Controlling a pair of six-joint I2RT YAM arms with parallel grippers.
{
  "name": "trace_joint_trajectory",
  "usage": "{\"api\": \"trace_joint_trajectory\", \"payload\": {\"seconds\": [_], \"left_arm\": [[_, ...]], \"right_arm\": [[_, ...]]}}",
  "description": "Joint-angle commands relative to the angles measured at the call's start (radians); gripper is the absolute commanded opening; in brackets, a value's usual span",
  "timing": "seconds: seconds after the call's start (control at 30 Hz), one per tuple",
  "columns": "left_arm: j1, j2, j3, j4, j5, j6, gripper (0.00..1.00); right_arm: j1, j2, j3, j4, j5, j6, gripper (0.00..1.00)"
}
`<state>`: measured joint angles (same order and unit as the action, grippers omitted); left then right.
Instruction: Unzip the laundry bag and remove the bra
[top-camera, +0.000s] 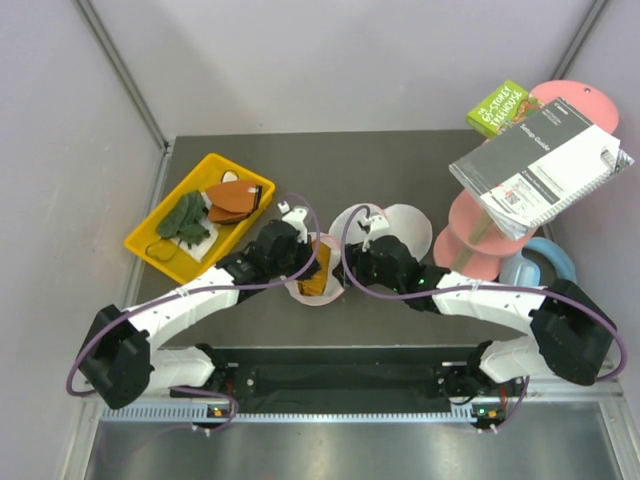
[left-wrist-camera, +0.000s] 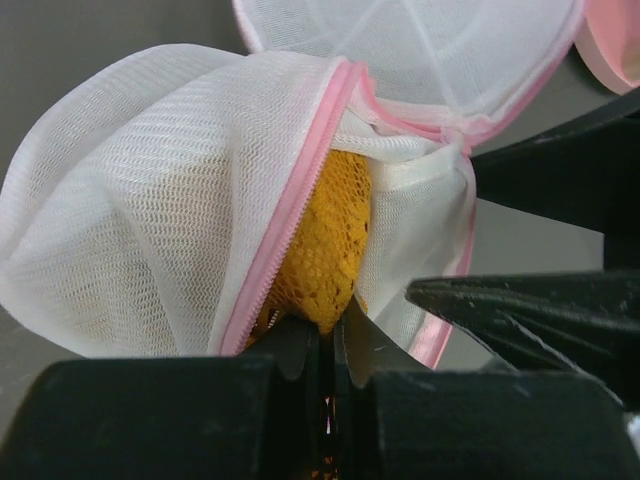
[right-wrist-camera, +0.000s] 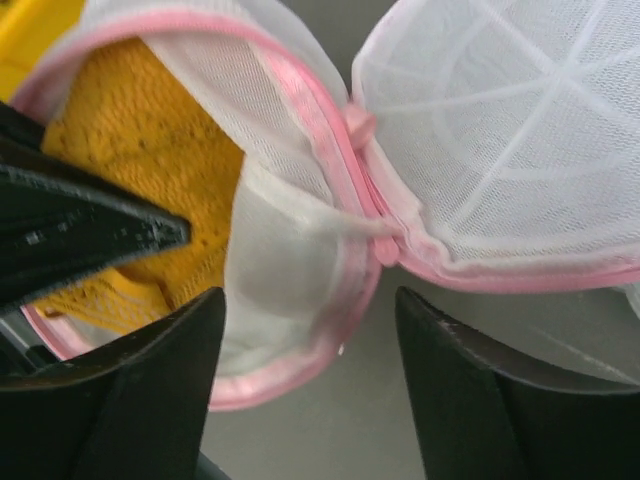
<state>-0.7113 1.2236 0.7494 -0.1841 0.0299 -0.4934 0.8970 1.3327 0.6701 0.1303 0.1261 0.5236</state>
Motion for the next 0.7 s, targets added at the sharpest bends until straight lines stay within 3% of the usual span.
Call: {"api": "trace_joint_trajectory", "payload": {"seconds": [0.0,0.03,0.07,0.17,0.2,0.47,0.67], "left_arm": [[0.001,-0.038,0.002,0.032,0.120,-0.014,0.00],[0.003,-0.045,0.005,0.026,0.129,-0.013,0.00],[0.003,-0.047,0.010,0.020,0.142,-0.008,0.00],[0.004,-0.050,0.016,0.002,0.202,0.018,0.00],[0.006,-0.052,0.016,0.002,0.261,0.029,0.00],[0.027,-0.073,0.008,0.121,0.537,0.032,0.00],[0.097,-0.093,-0.039,0.283,0.558,-0.074,0.00]], "right_arm": [[-0.012,-0.001,0.029,0.068,0.026,0.018,0.61],[-0.015,-0.006,0.029,0.066,0.030,0.021,0.52],[-0.017,-0.007,0.031,0.062,0.046,0.030,0.30],[-0.029,-0.015,0.034,0.043,0.066,0.038,0.06],[-0.036,-0.015,0.037,0.039,0.067,0.041,0.02],[-0.061,0.003,0.051,0.014,0.084,0.042,0.00],[-0.064,0.013,0.048,0.014,0.078,0.050,0.00]]}}
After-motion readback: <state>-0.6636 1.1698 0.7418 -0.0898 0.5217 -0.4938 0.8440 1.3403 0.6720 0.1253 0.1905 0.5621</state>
